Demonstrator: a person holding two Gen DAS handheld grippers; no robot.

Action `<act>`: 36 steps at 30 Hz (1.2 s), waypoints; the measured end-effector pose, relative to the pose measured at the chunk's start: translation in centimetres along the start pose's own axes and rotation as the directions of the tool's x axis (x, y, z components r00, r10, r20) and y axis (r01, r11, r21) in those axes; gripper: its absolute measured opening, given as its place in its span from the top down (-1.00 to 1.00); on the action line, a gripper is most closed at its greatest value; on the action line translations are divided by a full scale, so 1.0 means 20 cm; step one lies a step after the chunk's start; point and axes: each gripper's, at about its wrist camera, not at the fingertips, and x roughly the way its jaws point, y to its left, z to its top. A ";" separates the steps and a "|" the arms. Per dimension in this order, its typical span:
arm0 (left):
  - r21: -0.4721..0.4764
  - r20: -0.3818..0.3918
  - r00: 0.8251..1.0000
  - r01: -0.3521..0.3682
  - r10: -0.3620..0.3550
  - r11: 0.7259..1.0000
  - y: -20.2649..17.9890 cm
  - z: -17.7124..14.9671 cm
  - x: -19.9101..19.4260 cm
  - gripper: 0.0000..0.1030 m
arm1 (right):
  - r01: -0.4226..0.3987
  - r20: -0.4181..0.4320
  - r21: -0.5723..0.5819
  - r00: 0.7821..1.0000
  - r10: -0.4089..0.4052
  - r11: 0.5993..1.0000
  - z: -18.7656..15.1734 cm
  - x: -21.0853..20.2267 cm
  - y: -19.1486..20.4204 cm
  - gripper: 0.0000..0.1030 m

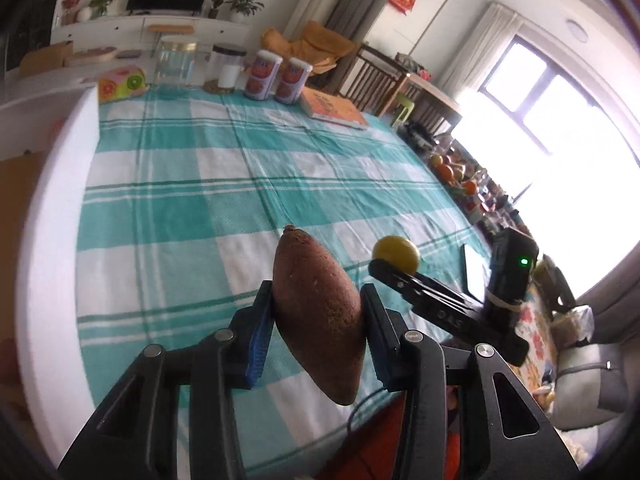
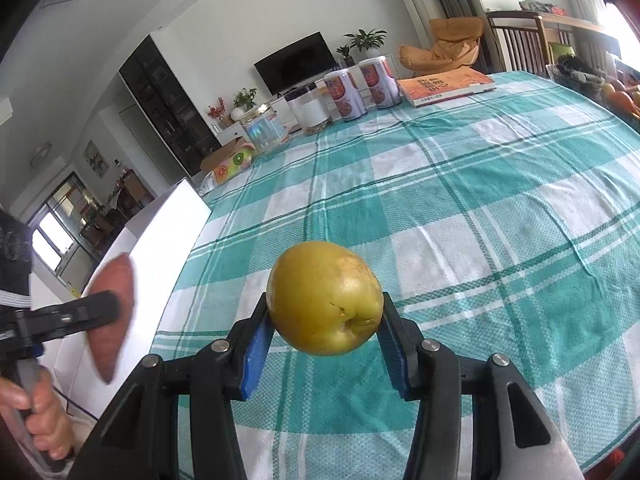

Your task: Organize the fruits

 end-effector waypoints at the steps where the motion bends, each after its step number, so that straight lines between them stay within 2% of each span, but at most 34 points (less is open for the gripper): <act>1: -0.014 0.030 1.000 0.000 0.000 1.000 0.03 0.00 -0.12 0.15 | -0.027 -0.012 -0.003 1.000 0.027 1.000 0.01 0.02 0.05 0.04; 5: -0.126 0.148 0.987 -0.036 0.055 0.991 0.24 0.04 -0.49 0.15 | -0.164 -0.073 -0.059 0.985 0.159 0.985 0.06 0.10 0.36 0.04; 8: -0.223 0.214 0.958 -0.140 0.189 0.965 0.48 0.06 -0.66 0.15 | -0.279 -0.136 -0.131 0.956 0.261 0.951 0.12 0.17 0.68 0.04; 10: -0.307 0.206 0.941 -0.200 0.269 0.931 0.67 0.06 -0.70 0.15 | -0.346 -0.191 -0.177 0.930 0.313 0.921 0.14 0.23 0.90 0.04; 13: -0.392 0.116 0.921 -0.301 0.372 0.869 0.95 0.02 -0.62 0.15 | -0.433 -0.308 -0.227 0.882 0.357 0.873 0.14 0.37 1.21 0.04; 15: -0.429 0.031 0.912 -0.357 0.409 0.830 1.11 -0.01 -0.53 0.15 | -0.453 -0.411 -0.269 0.852 0.324 0.850 0.09 0.50 1.39 0.03; 16: -0.447 -0.001 0.913 -0.366 0.409 0.816 1.18 -0.02 -0.48 0.15 | -0.446 -0.451 -0.304 0.846 0.286 0.842 0.06 0.57 1.47 0.04; 19: -0.467 -0.089 0.906 -0.405 0.414 0.786 1.31 -0.04 -0.35 0.14 | -0.402 -0.521 -0.395 0.838 0.159 0.826 -0.03 0.78 1.63 0.03; 21: -0.481 -0.119 0.912 -0.398 0.392 0.781 1.35 -0.04 -0.33 0.13 | -0.383 -0.533 -0.454 0.840 0.099 0.805 -0.07 0.86 1.71 0.03; 22: -0.471 -0.125 0.905 -0.415 0.407 0.778 1.35 -0.03 -0.32 0.10 | -0.364 -0.534 -0.487 0.843 0.059 0.794 -0.09 0.89 1.75 0.01; 23: -0.450 -0.132 0.889 -0.447 0.438 0.773 1.34 -0.02 -0.31 0.08 | -0.347 -0.524 -0.511 0.851 0.035 0.787 -0.10 0.91 1.78 -0.01; 24: -0.431 -0.135 0.877 -0.472 0.462 0.769 1.32 -0.01 -0.31 -0.11 | -0.337 -0.507 -0.520 0.861 0.033 0.785 -0.09 0.91 1.79 -0.17; 25: -0.419 -0.128 0.868 -0.485 0.479 0.767 1.31 0.00 -0.31 -0.34 | -0.329 -0.492 -0.518 0.870 0.041 0.790 -0.07 0.90 1.80 -0.45; 27: -0.413 -0.088 0.847 -0.510 0.524 0.755 1.28 0.01 -0.36 -0.41 | -0.296 -0.446 -0.514 0.894 0.044 0.805 -0.01 0.85 1.79 -0.63; 29: -0.374 -0.037 0.808 -0.557 0.588 0.741 1.22 0.02 -0.43 -0.45 | -0.288 -0.411 -0.499 0.909 0.069 0.817 0.06 0.79 1.77 -0.72; 30: -0.351 -0.002 0.781 -0.586 0.625 0.731 1.18 0.02 -0.47 -0.48 | -0.273 -0.391 -0.499 0.918 0.067 0.823 0.10 0.76 1.77 -0.78; 33: -0.280 0.134 0.669 -0.682 0.731 0.676 0.99 0.03 -0.57 -0.61 | -0.233 -0.347 -0.491 0.936 0.057 0.839 0.17 0.66 1.75 -0.91; 35: -0.281 0.203 0.591 -0.729 0.781 0.624 0.88 0.02 -0.63 -0.75 | -0.227 -0.342 -0.471 0.938 0.060 0.853 0.19 0.59 1.73 -0.93; 36: -0.298 0.210 0.568 -0.738 0.796 0.606 0.85 0.01 -0.65 -0.77 | -0.222 -0.343 -0.463 0.938 0.058 0.858 0.19 0.56 1.72 -0.94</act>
